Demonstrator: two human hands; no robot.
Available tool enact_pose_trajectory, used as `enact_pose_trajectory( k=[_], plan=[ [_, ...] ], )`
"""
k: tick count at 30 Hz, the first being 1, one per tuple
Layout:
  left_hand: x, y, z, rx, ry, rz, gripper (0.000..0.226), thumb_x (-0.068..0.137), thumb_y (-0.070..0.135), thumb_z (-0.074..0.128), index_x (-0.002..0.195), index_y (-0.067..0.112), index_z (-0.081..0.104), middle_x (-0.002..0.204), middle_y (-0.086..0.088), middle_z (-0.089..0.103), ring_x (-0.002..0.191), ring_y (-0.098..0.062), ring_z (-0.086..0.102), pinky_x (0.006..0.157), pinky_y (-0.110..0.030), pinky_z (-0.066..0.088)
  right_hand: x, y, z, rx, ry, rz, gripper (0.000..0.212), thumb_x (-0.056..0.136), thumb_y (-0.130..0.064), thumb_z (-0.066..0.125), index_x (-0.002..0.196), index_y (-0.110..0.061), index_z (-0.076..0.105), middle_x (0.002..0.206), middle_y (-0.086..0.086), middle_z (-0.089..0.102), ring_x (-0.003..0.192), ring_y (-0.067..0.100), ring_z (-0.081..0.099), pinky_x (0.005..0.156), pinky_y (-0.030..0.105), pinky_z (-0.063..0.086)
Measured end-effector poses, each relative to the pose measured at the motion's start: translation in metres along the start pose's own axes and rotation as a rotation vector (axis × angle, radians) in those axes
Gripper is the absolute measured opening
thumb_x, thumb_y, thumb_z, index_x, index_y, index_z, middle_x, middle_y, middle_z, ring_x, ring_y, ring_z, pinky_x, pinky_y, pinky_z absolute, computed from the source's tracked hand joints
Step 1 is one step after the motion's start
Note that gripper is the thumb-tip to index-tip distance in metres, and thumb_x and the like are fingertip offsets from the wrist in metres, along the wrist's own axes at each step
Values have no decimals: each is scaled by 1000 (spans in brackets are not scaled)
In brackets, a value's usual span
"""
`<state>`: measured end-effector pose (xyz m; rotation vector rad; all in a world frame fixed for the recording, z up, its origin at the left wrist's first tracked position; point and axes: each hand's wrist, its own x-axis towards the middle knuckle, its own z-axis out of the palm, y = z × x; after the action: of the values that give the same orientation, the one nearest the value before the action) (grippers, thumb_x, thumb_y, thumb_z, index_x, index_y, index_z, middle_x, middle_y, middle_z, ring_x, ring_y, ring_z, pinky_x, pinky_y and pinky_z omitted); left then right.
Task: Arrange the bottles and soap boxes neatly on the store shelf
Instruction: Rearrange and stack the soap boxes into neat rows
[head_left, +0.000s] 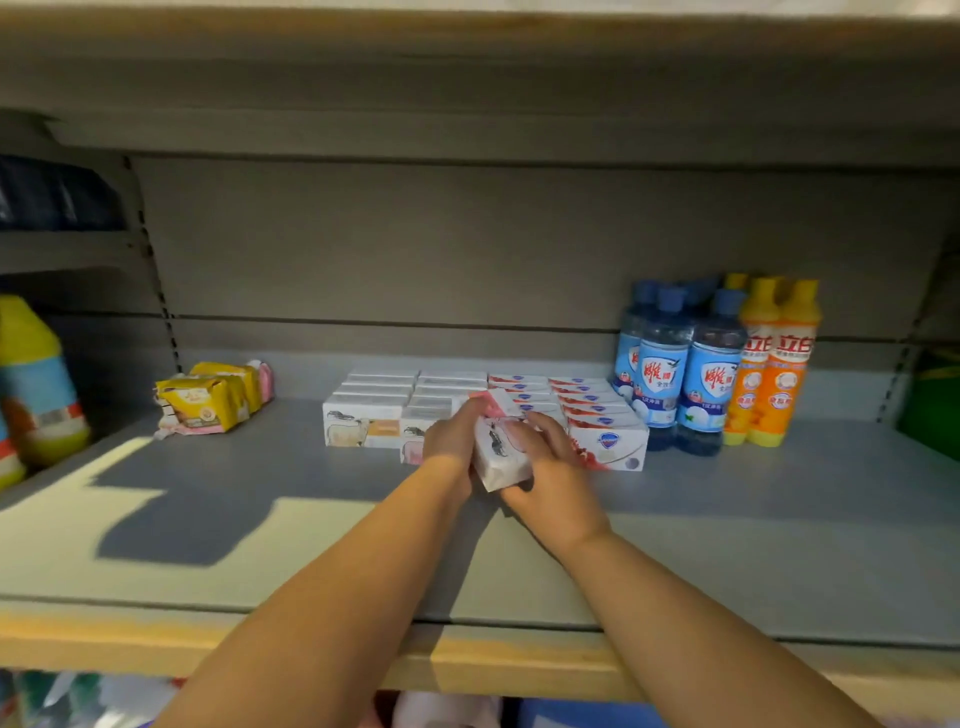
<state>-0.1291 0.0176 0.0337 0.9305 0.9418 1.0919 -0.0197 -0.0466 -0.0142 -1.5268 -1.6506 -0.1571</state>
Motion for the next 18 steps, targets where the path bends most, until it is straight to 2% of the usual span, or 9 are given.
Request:
enact_pose_trajectory(
  k=[1,3,5,6,8,10,13,16,18],
  plan=[
    [4,-3,1,-34,-33,-9,64,45,45,68,96,6,68,94,-18,73,89,-34,69,88,-51,53,1,-2,0,35,18,-18,57,76,-21,68,131,-24,50,143,-5,37,128,13,38,103,17,25],
    [12,-10,-4,-57,-78,0,62,64,54,65,106,9,66,101,-17,71,94,-33,68,90,-50,52,3,-7,-4,213,89,11,48,78,-20,72,124,-20,55,128,-7,51,118,1,45,101,11,31],
    [15,-15,-11,-15,-70,60,48,82,55,57,103,13,66,88,-10,73,79,-23,71,73,-39,56,3,-11,-11,505,200,162,36,79,-21,73,109,-31,56,105,-22,57,98,-18,49,85,0,36],
    [16,-16,-14,47,-56,116,39,87,52,55,98,17,65,84,-6,73,73,-19,70,63,-32,55,4,-11,-16,663,236,255,32,81,-21,71,105,-34,56,101,-26,57,94,-18,52,79,-1,38],
    [14,-19,-17,181,-68,267,21,90,44,57,93,24,59,91,-2,69,79,-14,67,61,-24,53,7,-9,-24,1034,212,460,21,86,-20,65,106,-27,60,101,-13,65,95,0,61,72,14,52],
    [2,-19,-16,241,-164,385,11,88,36,62,97,31,59,99,7,68,94,-11,64,70,-17,50,9,-5,-29,1314,145,679,19,88,-23,61,107,-17,61,98,4,69,88,17,68,60,29,57],
    [-15,-20,-12,262,-339,503,43,79,33,71,115,46,54,118,21,62,112,3,56,86,-11,44,10,-5,-31,1521,59,913,18,90,-29,59,100,-14,61,82,8,73,69,21,71,51,29,56],
    [-21,-19,-14,381,-428,572,82,64,36,78,132,49,35,140,15,44,126,1,45,100,-19,41,11,-3,-34,1665,-39,1036,26,90,-31,58,96,-6,63,71,11,72,54,20,68,43,22,54],
    [-22,-18,-15,449,-444,610,94,61,31,83,137,47,30,146,8,38,131,-4,41,104,-26,39,12,1,-36,1695,-101,1134,33,89,-34,58,98,-3,63,64,11,68,43,17,63,33,18,47]
  ],
)
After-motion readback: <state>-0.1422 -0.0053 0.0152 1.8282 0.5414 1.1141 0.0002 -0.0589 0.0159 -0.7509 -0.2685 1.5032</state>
